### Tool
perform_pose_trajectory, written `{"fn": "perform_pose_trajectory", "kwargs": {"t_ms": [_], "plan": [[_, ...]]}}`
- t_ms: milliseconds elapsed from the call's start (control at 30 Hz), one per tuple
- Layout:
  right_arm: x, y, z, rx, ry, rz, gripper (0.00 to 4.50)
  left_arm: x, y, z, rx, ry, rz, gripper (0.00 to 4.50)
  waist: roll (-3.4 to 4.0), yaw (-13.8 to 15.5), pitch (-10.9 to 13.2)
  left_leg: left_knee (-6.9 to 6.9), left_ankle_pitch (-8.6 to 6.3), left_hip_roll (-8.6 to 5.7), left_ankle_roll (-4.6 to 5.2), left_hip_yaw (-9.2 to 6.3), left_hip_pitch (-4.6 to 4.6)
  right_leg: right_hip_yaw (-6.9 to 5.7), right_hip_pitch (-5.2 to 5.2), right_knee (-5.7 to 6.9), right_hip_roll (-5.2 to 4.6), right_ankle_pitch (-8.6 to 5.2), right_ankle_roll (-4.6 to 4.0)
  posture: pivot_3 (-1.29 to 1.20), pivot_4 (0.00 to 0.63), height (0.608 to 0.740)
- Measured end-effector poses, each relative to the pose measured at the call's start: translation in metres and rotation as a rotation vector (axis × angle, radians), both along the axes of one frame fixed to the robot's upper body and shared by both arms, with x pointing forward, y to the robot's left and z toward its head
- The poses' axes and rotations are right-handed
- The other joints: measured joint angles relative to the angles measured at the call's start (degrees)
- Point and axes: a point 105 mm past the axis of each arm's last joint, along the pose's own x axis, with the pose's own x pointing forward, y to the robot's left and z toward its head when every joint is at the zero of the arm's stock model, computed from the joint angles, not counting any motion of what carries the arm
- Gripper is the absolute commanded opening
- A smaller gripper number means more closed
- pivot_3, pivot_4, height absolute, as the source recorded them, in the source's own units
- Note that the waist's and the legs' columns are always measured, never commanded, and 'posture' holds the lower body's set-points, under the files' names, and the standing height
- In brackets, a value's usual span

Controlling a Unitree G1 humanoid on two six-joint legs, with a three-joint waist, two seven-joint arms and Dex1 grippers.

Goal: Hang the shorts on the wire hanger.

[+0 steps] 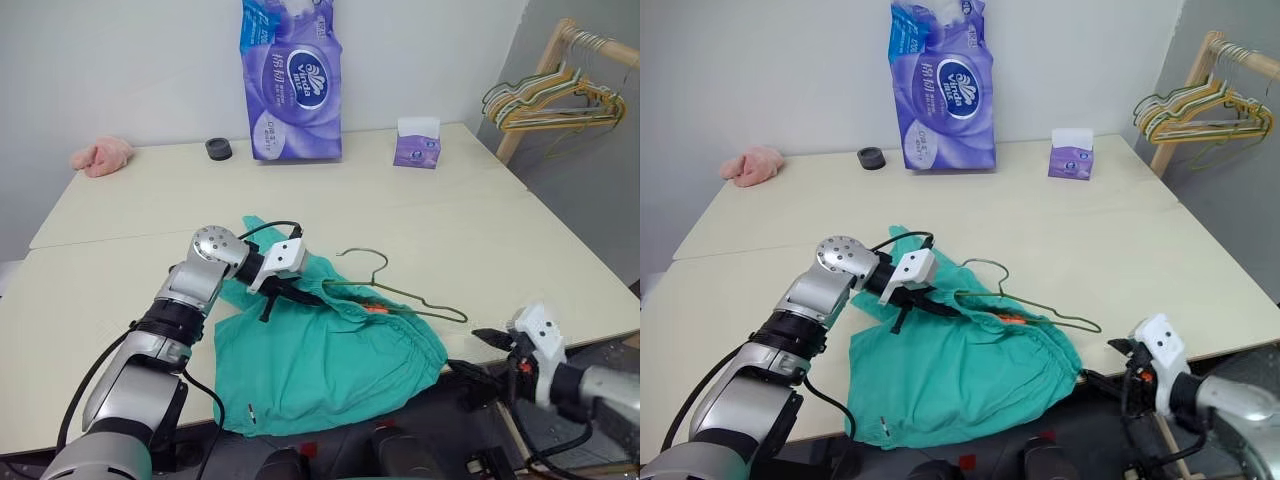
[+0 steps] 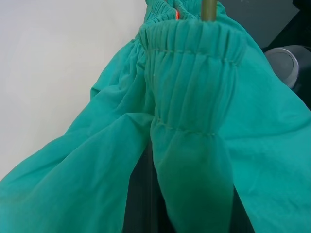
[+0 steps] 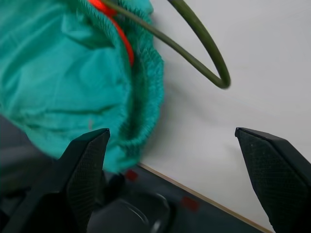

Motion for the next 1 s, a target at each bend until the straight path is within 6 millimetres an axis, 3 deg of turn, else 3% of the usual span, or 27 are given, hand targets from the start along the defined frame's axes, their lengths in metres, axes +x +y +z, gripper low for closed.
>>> {"fn": "perform_pose_trajectory", "kwargs": {"t_ms": [333, 433, 800, 933, 1000], "plan": [[-0.006, 0.027, -0.020, 0.041, 0.069, -0.041, 4.40, 0.000, 0.001, 0.000, 0.002, 0.000, 0.004, 0.00, -0.62, 1.89, -0.11, -0.09, 0.00, 0.10, -0.01, -0.52, -0.08, -0.50, -0.01, -0.01, 0.08, 0.02, -0.28, -0.19, 0.075, 0.740], [-0.006, 0.028, -0.025, 0.042, 0.085, -0.049, 3.91, 0.000, 0.001, 0.000, 0.002, 0.000, 0.004, 0.00, -0.66, 1.98, -0.13, -0.08, 0.00, 0.10, -0.01, -0.58, -0.11, -0.57, 0.00, -0.01, 0.09, 0.02, -0.28, -0.19, 0.075, 0.740], [-0.001, 0.029, -0.033, 0.039, 0.091, -0.059, 0.17, 0.001, 0.001, 0.000, 0.000, -0.004, 0.010, 0.00, -0.80, 1.91, -0.17, -0.05, 0.00, 0.11, -0.01, -0.66, -0.15, -0.65, 0.01, -0.02, 0.10, 0.02, -0.30, -0.19, 0.074, 0.740], [0.007, 0.016, -0.028, 0.027, 0.067, -0.081, 0.04, 0.001, 0.002, 0.000, -0.001, 0.006, 0.018, 0.00, -0.80, 1.52, -0.16, 0.09, 0.00, 0.06, -0.01, -0.54, -0.18, -0.56, 0.04, -0.04, 0.06, 0.02, -0.29, -0.19, 0.074, 0.740], [0.020, 0.005, -0.014, 0.017, 0.008, -0.103, 0.04, 0.001, 0.001, 0.000, -0.006, 0.017, 0.022, 0.00, -0.74, 1.22, -0.13, 0.23, -0.03, 0.05, -0.02, -0.33, -0.19, -0.34, 0.02, 0.02, 0.05, 0.03, -0.29, -0.19, 0.074, 0.740]]}}
